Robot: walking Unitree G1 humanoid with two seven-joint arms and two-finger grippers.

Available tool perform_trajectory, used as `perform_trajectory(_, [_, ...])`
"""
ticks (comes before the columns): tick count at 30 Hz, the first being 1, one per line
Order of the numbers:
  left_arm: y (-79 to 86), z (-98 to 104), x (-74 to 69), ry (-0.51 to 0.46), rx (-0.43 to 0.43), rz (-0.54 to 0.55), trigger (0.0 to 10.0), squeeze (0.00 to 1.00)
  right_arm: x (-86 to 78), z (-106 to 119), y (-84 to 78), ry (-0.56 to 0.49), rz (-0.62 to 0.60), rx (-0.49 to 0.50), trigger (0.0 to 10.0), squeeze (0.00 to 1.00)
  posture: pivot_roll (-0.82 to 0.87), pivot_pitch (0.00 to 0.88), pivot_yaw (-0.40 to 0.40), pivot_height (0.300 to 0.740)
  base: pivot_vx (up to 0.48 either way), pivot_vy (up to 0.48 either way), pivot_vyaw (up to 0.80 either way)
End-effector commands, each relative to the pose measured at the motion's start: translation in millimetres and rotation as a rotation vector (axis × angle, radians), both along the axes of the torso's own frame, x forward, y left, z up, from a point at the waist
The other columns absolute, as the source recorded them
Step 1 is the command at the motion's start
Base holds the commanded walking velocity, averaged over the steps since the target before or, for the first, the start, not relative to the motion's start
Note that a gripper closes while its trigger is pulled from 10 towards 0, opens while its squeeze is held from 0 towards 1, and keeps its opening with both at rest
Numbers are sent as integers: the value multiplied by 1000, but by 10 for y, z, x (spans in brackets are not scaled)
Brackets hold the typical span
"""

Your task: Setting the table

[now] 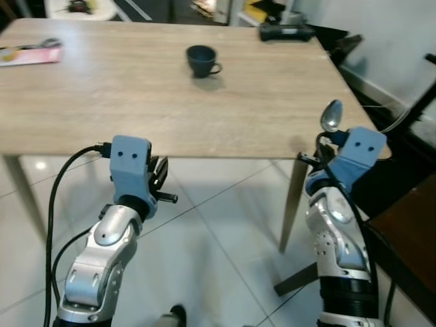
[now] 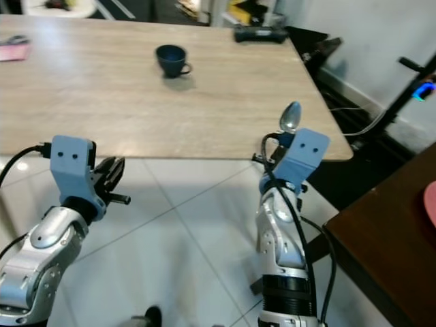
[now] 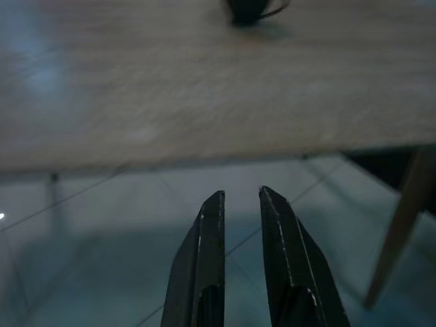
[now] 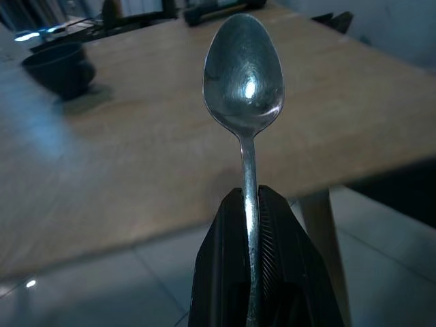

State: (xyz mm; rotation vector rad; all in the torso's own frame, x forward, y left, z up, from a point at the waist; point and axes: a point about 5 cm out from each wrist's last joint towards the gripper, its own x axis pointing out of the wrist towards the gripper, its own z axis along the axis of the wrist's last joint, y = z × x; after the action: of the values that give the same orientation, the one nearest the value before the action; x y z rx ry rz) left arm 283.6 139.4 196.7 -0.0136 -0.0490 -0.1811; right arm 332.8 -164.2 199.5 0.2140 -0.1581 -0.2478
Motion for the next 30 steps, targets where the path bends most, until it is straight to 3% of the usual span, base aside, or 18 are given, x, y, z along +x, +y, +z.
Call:
perform_trajectory(1, [-39,-36,-12,12,0,-18,10000,0,-18,-41,-78,13,-29,3,10000,0,95,111,19,740,-304,0,0])
perform_trajectory(11, [-44,-37,-11,13,0,-21,10000,0,-24,-48,-79,16,-31,3,10000,0,93,115,21,740,-302,0,0])
perform_trajectory(30, [-55,-43,-20,17,-15,-24,10000,0,-39,-70,-83,27,-34,15,10000,0,92,123,22,740,0,0,-36])
